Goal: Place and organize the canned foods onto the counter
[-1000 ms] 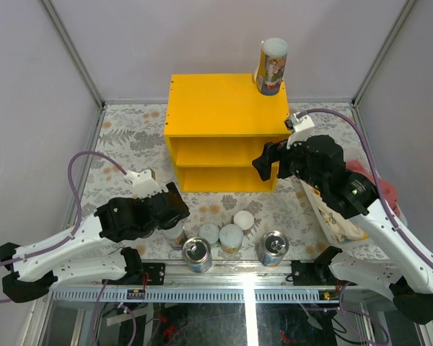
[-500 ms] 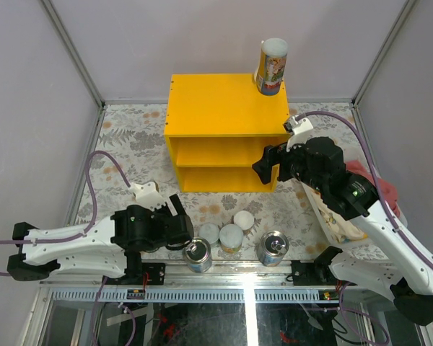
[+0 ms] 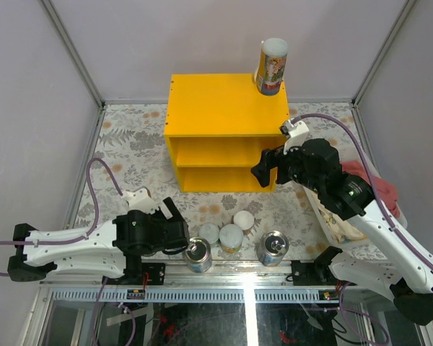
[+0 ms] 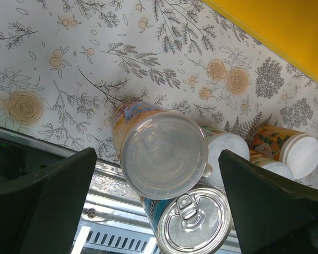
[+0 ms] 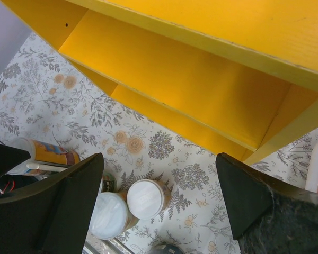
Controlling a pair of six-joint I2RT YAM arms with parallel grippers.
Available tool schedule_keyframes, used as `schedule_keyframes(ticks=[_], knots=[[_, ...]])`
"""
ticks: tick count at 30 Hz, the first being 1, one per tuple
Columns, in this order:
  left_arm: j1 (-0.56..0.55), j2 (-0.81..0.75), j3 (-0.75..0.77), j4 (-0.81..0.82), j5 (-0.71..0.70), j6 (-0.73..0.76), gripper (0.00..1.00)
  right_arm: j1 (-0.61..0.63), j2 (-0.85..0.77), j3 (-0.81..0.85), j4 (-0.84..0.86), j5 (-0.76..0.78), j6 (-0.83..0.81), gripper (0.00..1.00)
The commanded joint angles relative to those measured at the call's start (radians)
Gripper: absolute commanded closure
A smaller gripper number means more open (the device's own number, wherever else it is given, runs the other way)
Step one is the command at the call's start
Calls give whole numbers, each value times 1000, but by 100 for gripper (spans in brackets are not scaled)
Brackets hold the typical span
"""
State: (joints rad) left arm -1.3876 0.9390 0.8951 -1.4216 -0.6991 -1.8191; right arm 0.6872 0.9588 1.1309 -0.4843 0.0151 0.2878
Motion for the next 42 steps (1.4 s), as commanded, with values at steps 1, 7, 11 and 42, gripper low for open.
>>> schedule_keyframes(ticks=[1,7,11,42], knots=[[-8,-1,-6,-33,-68,-59,0,5,1,5,44,-27,-6,7],[-8,7,-8,-10,-89,-32,0,5,1,-6,49,-29,-3,7],[-7,-9,-47,23,-64,-30,0,4,-4,-13,51,-31,3,7],[-105,53,-116,155,-138,-13,14,4,-17,-28,52,-35,8,7]])
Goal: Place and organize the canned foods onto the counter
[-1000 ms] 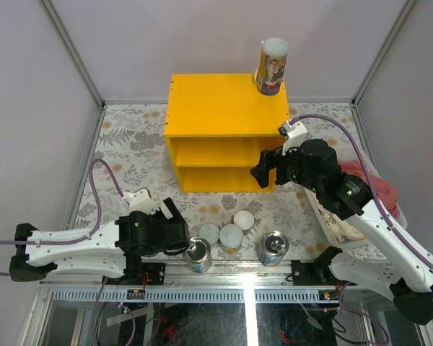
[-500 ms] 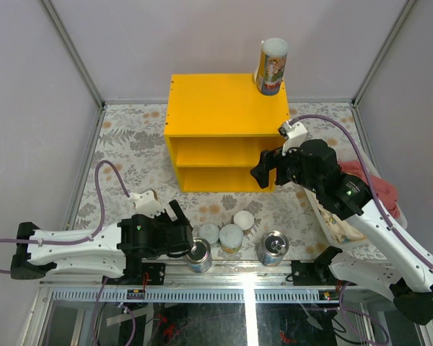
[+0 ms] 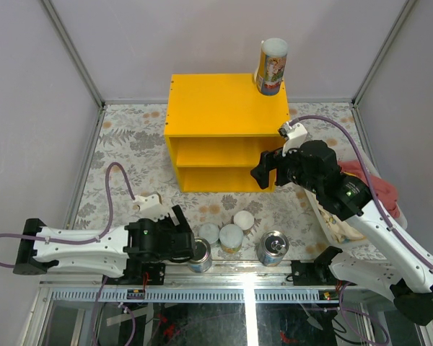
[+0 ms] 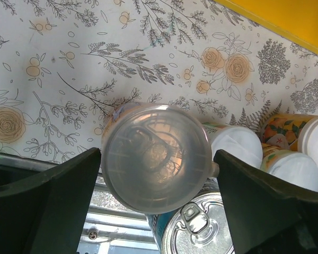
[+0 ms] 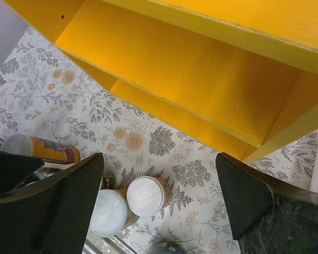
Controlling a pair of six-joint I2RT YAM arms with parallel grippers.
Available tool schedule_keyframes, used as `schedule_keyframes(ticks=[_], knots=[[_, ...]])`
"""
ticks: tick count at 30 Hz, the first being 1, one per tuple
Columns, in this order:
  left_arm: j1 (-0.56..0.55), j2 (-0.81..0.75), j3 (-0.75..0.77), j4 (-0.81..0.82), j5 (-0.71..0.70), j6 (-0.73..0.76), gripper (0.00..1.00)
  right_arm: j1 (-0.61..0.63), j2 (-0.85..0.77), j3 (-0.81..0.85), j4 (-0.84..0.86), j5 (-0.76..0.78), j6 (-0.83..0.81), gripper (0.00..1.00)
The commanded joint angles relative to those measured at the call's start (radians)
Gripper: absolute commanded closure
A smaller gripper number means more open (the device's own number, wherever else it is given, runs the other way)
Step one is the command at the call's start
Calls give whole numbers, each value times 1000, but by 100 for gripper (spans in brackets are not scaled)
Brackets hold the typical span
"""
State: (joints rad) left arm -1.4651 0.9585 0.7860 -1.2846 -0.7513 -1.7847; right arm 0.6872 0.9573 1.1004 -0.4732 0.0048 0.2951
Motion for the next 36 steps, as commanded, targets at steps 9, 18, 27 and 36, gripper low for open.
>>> schedule_keyframes(ticks=[9,18,27,36], knots=[[-46,99,11,4,-156,-60,31,5,-9,9,41,-23,0,7],[-54,78,-1,65,-247,4,71,4,4,20,45,-29,-1,7],[-68,43,55,91,-306,115,87,5,11,33,50,-34,-2,7],[-74,41,131,87,-358,225,91,4,3,26,58,-29,0,8]])
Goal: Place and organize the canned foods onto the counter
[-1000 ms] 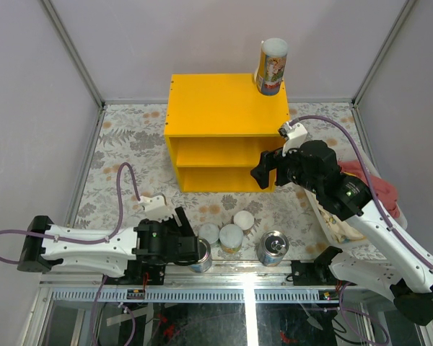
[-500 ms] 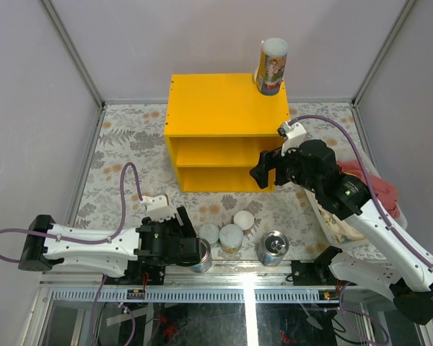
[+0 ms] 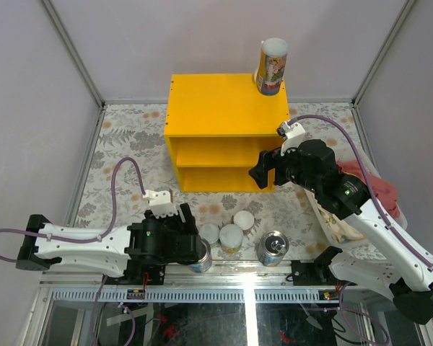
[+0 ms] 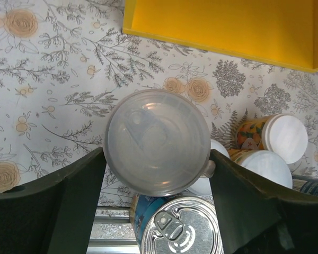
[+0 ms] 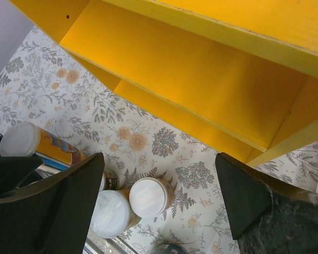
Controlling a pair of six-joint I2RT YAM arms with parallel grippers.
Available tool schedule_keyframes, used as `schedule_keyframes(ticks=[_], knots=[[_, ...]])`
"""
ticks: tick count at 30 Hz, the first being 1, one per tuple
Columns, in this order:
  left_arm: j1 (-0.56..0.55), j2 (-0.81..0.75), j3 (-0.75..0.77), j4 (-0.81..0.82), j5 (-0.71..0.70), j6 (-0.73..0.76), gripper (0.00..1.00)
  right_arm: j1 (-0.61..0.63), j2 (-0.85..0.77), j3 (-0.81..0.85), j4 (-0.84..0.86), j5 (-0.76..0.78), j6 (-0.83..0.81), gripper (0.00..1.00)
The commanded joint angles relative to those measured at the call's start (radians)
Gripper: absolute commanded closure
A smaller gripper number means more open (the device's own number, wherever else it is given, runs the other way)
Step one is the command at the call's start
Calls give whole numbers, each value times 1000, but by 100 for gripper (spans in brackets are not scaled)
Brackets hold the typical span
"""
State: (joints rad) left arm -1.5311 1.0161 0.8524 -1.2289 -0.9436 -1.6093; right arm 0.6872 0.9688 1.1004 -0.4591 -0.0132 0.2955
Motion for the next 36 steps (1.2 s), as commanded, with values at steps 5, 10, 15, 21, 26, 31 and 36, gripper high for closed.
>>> schedule_keyframes(ticks=[5,10,15,21,26,31,36], knots=[[-13,-12,75,29,-186,64,93,5,-14,21,47,-8,2,8],[-15,-15,72,29,-197,64,94,4,-16,18,47,-5,2,8],[-17,7,24,31,-171,19,92,5,-18,13,51,-7,5,8],[-27,30,8,6,-127,-79,45,5,-23,9,43,-1,4,8],[-27,21,51,-89,-95,-175,21,5,-24,4,45,1,3,8],[-29,13,57,-83,-42,-156,9,5,-18,-6,54,-7,9,8],[-35,15,-26,39,-3,-102,8,5,-15,-9,58,-14,11,8]])
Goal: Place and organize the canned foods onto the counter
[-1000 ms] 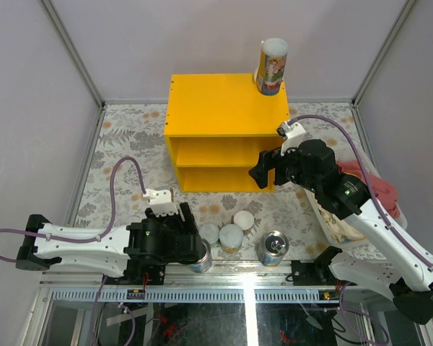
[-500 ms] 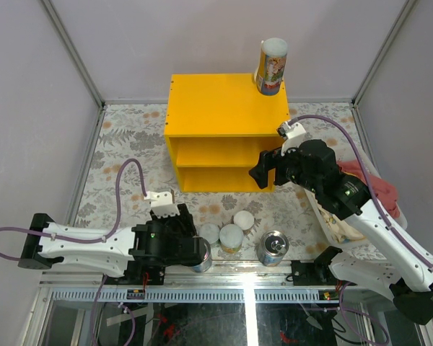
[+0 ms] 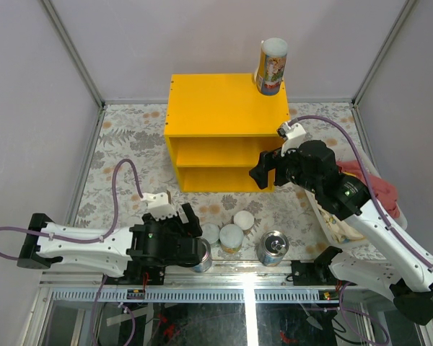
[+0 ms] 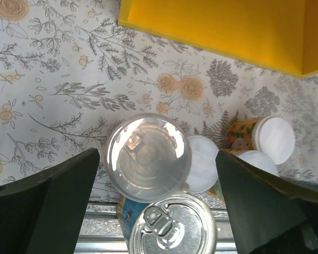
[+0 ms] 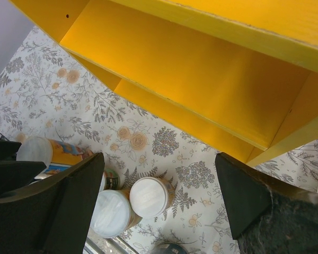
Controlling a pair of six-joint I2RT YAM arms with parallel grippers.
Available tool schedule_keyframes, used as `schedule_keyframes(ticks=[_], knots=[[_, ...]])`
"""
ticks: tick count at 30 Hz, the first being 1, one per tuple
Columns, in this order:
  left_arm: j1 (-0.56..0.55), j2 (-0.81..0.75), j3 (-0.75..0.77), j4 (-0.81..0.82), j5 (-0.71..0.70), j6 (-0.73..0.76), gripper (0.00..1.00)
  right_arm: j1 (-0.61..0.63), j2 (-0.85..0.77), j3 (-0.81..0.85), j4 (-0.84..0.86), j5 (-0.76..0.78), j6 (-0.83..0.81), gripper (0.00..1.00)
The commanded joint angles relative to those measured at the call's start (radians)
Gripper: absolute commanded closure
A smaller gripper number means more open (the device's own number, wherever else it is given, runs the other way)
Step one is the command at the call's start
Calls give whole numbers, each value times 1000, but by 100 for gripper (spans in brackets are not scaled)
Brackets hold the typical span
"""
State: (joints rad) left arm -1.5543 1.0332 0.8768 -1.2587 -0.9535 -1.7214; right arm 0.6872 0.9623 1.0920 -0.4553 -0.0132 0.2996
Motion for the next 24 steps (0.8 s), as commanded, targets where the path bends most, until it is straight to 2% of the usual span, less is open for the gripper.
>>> schedule_keyframes(ticks=[1,12,18,20,21,24], knots=[[-14,5,-60,77,5,7,8,5,-9,2,53,-13,6,8],[-17,186,-44,57,-103,-62,5,4,-10,-2,54,-19,5,8],[-22,208,-74,25,-142,-164,8,5,-11,1,53,-20,3,8],[-23,200,-87,26,-155,-182,13,5,-8,-1,55,-23,3,8],[-23,197,-94,30,-163,-182,19,5,-6,0,56,-26,2,8],[-24,182,-118,65,-180,-161,47,5,1,7,58,-32,5,8]])
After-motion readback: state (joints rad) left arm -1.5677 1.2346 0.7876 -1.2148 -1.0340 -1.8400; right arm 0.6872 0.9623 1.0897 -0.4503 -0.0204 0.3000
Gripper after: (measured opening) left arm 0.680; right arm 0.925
